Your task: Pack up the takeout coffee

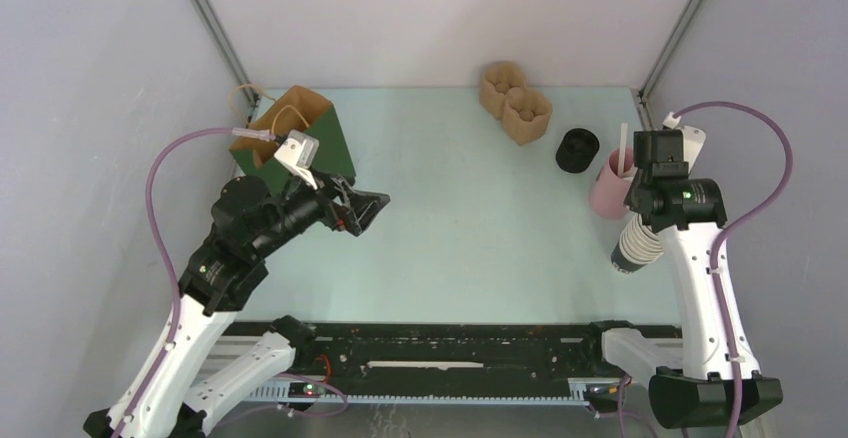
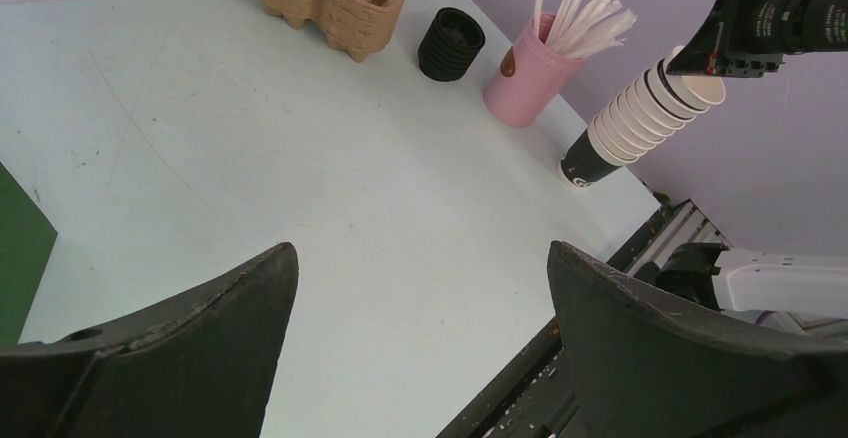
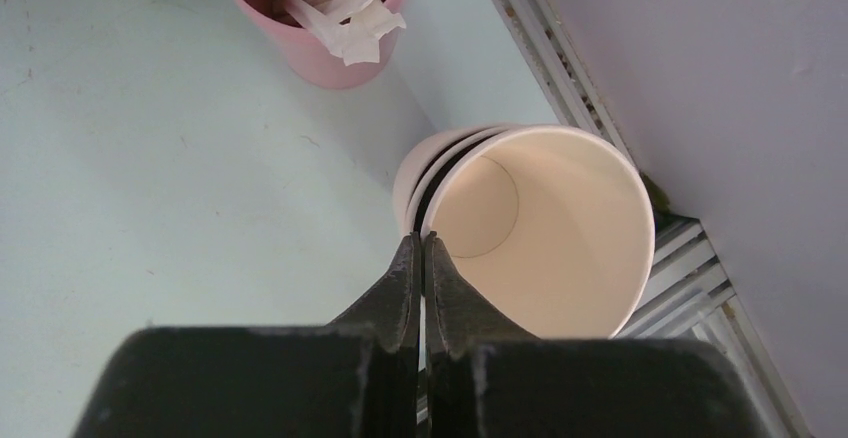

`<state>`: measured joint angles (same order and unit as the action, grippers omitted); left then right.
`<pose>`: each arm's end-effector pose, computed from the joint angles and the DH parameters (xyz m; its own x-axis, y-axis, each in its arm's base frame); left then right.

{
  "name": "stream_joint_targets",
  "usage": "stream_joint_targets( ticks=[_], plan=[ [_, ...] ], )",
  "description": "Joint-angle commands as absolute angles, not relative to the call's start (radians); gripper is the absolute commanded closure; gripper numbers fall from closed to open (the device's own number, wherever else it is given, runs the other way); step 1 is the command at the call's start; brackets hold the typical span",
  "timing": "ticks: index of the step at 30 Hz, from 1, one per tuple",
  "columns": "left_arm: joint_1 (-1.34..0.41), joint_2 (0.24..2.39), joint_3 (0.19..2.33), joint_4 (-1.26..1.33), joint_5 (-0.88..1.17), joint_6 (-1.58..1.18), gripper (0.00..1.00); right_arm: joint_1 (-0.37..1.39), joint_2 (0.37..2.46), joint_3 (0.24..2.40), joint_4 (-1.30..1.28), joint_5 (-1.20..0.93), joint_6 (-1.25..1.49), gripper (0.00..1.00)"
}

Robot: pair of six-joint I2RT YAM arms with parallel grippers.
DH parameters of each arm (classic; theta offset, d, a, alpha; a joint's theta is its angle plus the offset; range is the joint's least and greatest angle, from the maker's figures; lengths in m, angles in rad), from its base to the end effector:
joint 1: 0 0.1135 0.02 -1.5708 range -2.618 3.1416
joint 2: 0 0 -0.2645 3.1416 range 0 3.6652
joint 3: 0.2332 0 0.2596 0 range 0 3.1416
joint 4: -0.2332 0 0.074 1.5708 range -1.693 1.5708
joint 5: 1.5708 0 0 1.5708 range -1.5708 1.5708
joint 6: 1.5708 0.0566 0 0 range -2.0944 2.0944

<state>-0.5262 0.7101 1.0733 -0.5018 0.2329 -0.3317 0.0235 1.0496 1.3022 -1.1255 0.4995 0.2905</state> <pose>0.1336 -0.0927 0.4139 -0.3365 -0.1710 -0.9260 0.6100 0.7096 -0.3527 0.1979 -0.0225 0.3693 -0.6517 0.2362 -0.7208 0.4945 0.8529 -0.1676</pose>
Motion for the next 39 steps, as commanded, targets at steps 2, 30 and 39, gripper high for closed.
stream_joint_targets(
  ticks=[2,30,39],
  plan=[
    [-0.532,0.702,1.046,-0.48,0.241,-0.311,0.0,0.053,1.047,1.351,-1.168,0.58,0.278,1.0],
    [-0.532,0.694,1.056,-0.486,0.164,-0.339,0.0,0.461,1.12,1.894,-1.319,0.726,0.199,1.0],
    [-0.532,0.649,1.049,-0.505,0.049,-0.358,0.0,0.837,1.353,1.688,-1.061,0.602,0.256,1.0]
  ],
)
